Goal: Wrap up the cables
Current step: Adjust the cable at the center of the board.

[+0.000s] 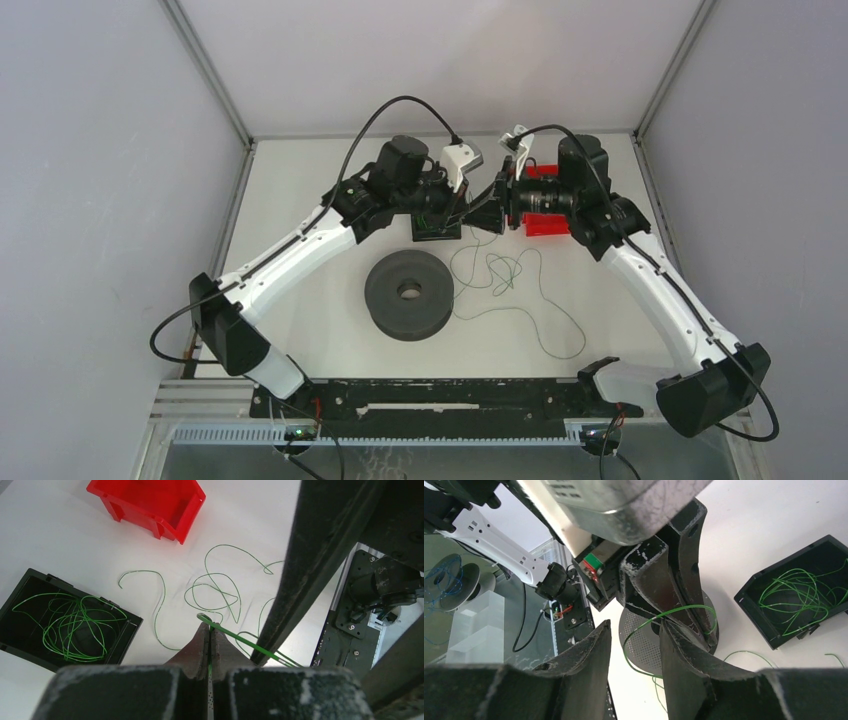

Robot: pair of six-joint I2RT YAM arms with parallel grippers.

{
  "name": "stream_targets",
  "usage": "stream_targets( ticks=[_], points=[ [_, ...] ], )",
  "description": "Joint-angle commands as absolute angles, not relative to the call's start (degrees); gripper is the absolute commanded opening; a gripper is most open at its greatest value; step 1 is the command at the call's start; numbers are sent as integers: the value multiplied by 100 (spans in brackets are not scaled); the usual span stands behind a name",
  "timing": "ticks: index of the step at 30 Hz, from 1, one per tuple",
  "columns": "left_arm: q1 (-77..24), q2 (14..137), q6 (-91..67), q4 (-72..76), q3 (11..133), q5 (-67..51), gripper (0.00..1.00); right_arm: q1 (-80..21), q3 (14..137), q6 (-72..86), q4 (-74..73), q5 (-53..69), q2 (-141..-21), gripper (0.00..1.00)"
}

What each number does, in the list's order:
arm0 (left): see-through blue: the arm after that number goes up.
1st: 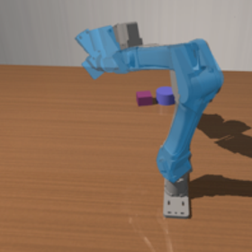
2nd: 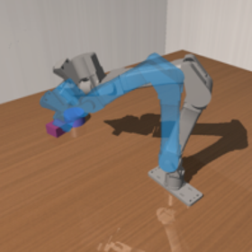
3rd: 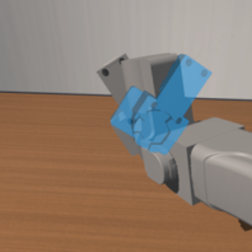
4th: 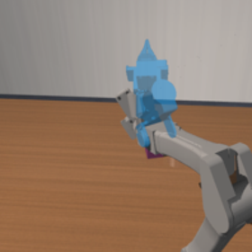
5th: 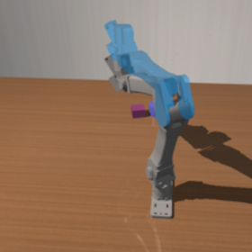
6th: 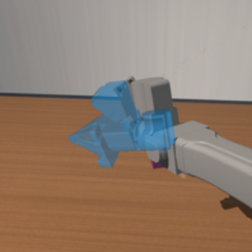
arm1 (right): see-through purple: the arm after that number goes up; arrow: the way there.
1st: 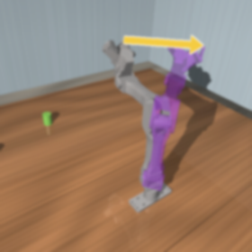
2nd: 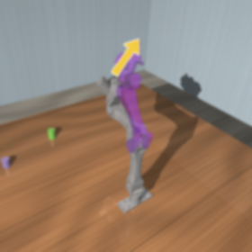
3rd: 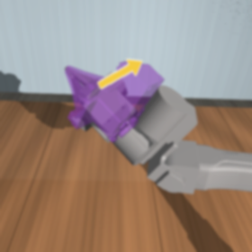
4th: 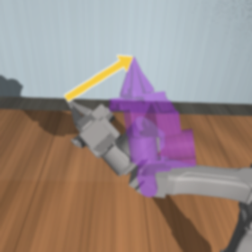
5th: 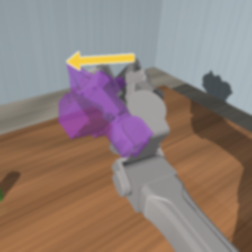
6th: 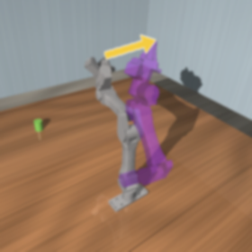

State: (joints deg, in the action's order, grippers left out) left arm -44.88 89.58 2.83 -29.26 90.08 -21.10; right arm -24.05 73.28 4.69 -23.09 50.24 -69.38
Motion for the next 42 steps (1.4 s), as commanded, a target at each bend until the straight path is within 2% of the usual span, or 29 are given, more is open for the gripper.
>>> stream_targets(
  ticks=[1, 4, 6, 12, 13, 15, 17, 21, 24, 29, 32, 36, 42],
  points=[
    [-4518, 8918, 192, -2753, 9178, -2051, 0, -2455, 7338, 527, -2083, 5035, -6987, 47],
    [-4518, 8906, 188, -2760, 9172, -2055, 0, -2466, 7333, 501, -2100, 4992, -6987, 44],
    [-4518, 8918, 194, -2755, 9159, -2058, 0, -2466, 7338, 509, -2085, 5005, -6988, 38],
    [-4497, 8850, 234, -2674, 9065, -2199, 1, -2304, 7333, 395, -2158, 4998, -6827, 3],
    [-4481, 8799, 251, -2634, 9017, -2313, 0, -2234, 7337, 350, -2207, 4976, -6770, 0],
    [-4418, 8691, 337, -2505, 8877, -2730, 1, -2069, 7334, 251, -2311, 5006, -6647, 0],
    [-4330, 8552, 430, -2362, 8720, -3173, 5, -1893, 7334, 85, -2446, 5151, -6540, 0],
    [-4033, 8306, 692, -2319, 8563, -4185, 28, -1704, 7339, -642, -3037, 5450, -6328, 0],
    [-3665, 8101, 632, -2184, 8483, -4667, 41, -1643, 7337, -1149, -3523, 5627, -6160, 0],
    [-2928, 7713, -366, -1166, 8117, -5440, 68, -1573, 7337, -1759, -4062, 5670, -5968, 0],
    [-2577, 7526, -914, -533, 7822, -5655, 79, -1594, 7337, -1947, -4250, 5504, -5942, 0],
    [-2405, 7394, -1466, 160, 7478, -5797, 83, -1687, 7331, -2042, -4428, 5408, -6008, 0],
    [-2428, 7422, -1554, 439, 7073, -5779, 84, -1720, 7348, -1703, -4159, 5705, -5943, 0]
  ],
)
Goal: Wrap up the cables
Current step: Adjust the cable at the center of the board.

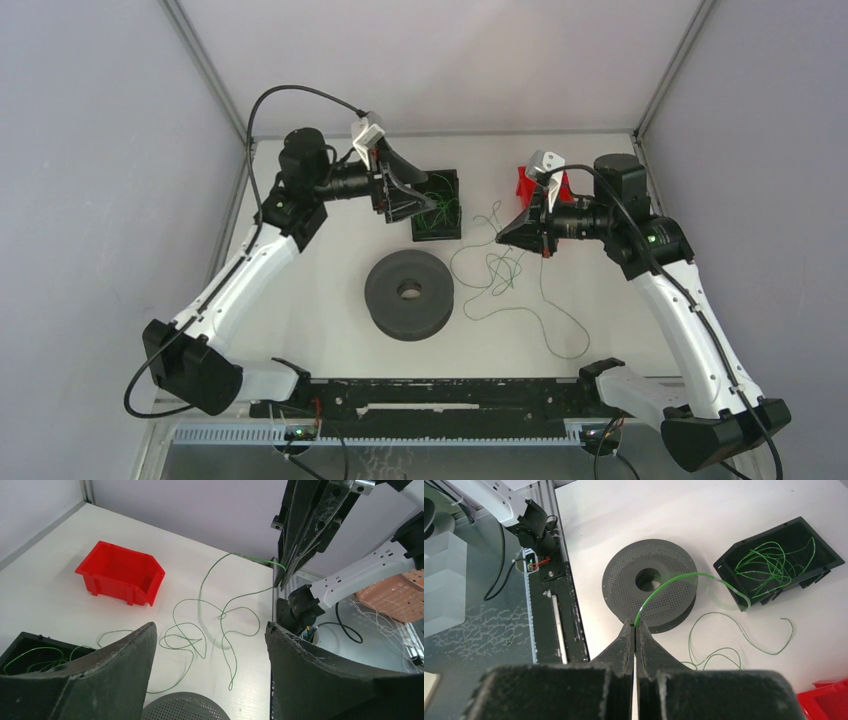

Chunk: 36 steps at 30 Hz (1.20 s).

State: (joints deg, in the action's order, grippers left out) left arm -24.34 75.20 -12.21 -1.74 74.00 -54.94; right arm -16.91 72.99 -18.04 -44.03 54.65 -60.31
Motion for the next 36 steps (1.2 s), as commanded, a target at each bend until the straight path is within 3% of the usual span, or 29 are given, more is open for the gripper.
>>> stream_targets(
  ticks=[1, 11, 21, 28, 36],
  points=[
    [-2460, 7406, -1563, 547, 6950, -5813, 85, -1720, 7383, -1601, -4105, 5750, -5950, 0],
    [-3320, 7506, -1217, 706, 6428, -4954, 92, -1790, 7633, -1401, -4093, 6279, -6289, 0],
    [-3673, 8148, -1234, 551, 6585, -4657, 83, -1811, 7633, -1494, -4148, 6710, -6286, 0],
    [-3786, 8384, -1330, 552, 6687, -4773, 55, -1780, 7633, -1590, -4268, 6694, -6279, 0],
    [-3788, 8400, -1213, 325, 6810, -4841, 3, -1486, 7481, -1631, -4325, 6611, -6212, 0]
  ],
)
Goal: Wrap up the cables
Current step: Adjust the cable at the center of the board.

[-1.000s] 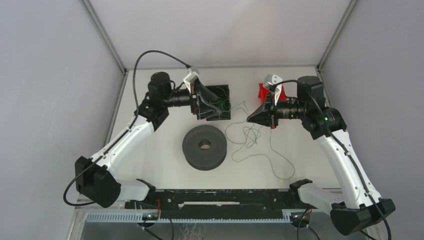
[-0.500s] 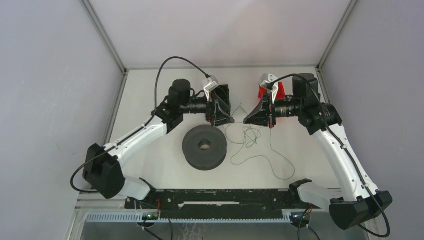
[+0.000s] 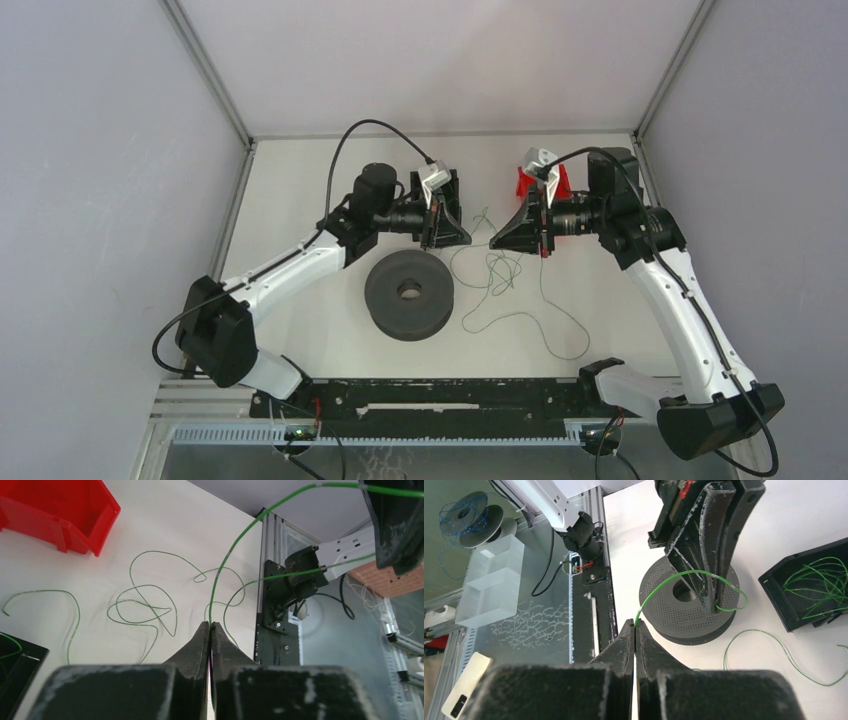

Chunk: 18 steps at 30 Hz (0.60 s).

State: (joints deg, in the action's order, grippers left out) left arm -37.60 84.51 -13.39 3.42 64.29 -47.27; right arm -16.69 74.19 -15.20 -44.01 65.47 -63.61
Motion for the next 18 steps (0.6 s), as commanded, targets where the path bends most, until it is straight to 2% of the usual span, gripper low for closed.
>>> stream_targets(
  ticks=[1, 6, 9, 16, 18],
  points=[
    [-3788, 8369, -1139, 223, 6852, -4802, 1, -1400, 7423, -1600, -4274, 6533, -6194, 0],
    [-3779, 8025, -496, -464, 7063, -3937, 0, -1284, 7141, -1810, -4432, 5706, -6101, 0],
    [-3796, 7770, -134, -935, 7241, -2945, 0, -1345, 7080, -2126, -4700, 5332, -6099, 6],
    [-4123, 7619, 920, -1751, 7705, -1290, 0, -1814, 6952, -2319, -5017, 4839, -6201, 50],
    [-4255, 7567, 1122, -1758, 7660, -822, 0, -1898, 6971, -2066, -4832, 4847, -6184, 58]
  ],
)
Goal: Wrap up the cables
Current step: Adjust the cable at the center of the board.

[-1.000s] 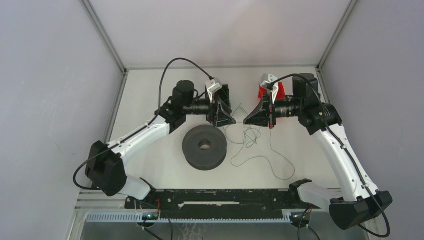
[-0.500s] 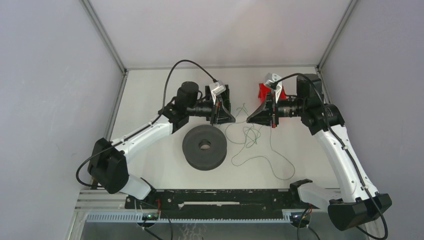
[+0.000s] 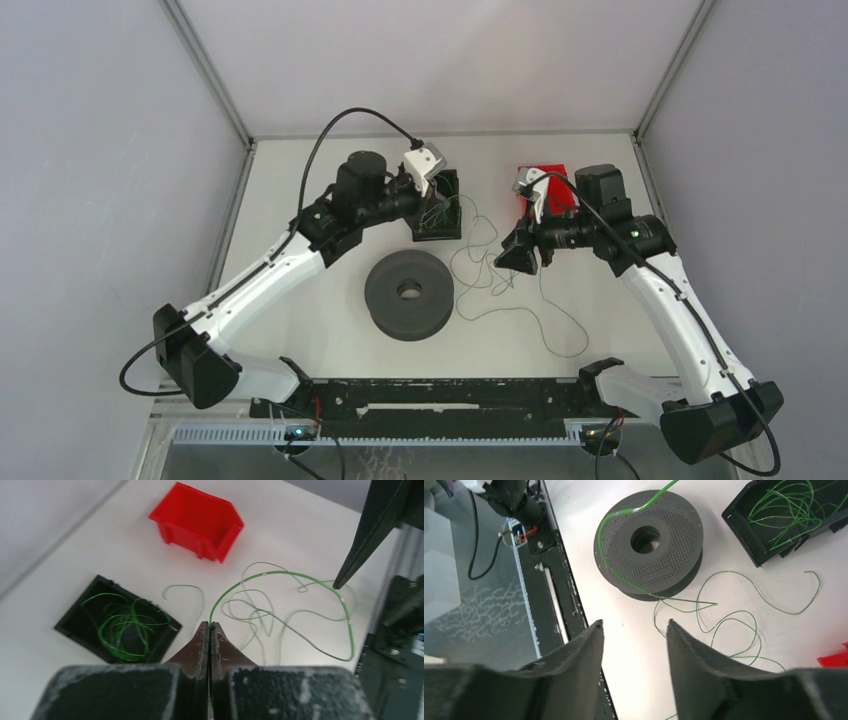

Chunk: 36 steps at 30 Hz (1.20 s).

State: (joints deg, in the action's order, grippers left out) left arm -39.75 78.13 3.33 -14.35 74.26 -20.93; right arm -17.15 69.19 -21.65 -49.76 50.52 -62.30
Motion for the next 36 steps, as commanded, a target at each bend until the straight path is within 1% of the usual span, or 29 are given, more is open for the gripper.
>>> stream_targets(
  ticks=[1, 4, 9, 15, 20, 23, 29, 32, 33, 34, 36],
  points=[
    [-4315, 7545, 1189, -1750, 7636, -656, 0, -1896, 7001, -1924, -4737, 4881, -6198, 61],
    [-4465, 7516, 1333, -1735, 7617, -215, 0, -1819, 7237, -1427, -4439, 5016, -6348, 66],
    [-4684, 7553, 1431, -1713, 7657, 190, 0, -1536, 7321, 34, -3371, 5660, -6688, 77],
    [-4763, 7600, 1344, -1714, 7698, 194, 0, -1611, 7302, 925, -2626, 5734, -7005, 81],
    [-4768, 7611, 1218, -1714, 7710, 169, 0, -1909, 7093, 1016, -2245, 5638, -7119, 80],
    [-4770, 7610, 1159, -1714, 7706, 165, 0, -2010, 6850, 1119, -1943, 5665, -7140, 76],
    [-4765, 7594, 1015, -1705, 7711, 158, 0, -2109, 6483, 1133, -1606, 5627, -7164, 63],
    [-4768, 7609, 985, -1703, 7717, 140, 0, -2105, 6351, 1171, -1423, 5706, -7155, 52],
    [-4764, 7611, 979, -1705, 7718, 136, 0, -2107, 6323, 1185, -1394, 5734, -7148, 47],
    [-4764, 7618, 976, -1706, 7725, 143, 0, -2105, 6321, 1180, -1379, 5734, -7139, 42],
    [-4764, 7623, 978, -1697, 7710, 160, 0, -2102, 6319, 1142, -1386, 5704, -7110, 28]
  ],
)
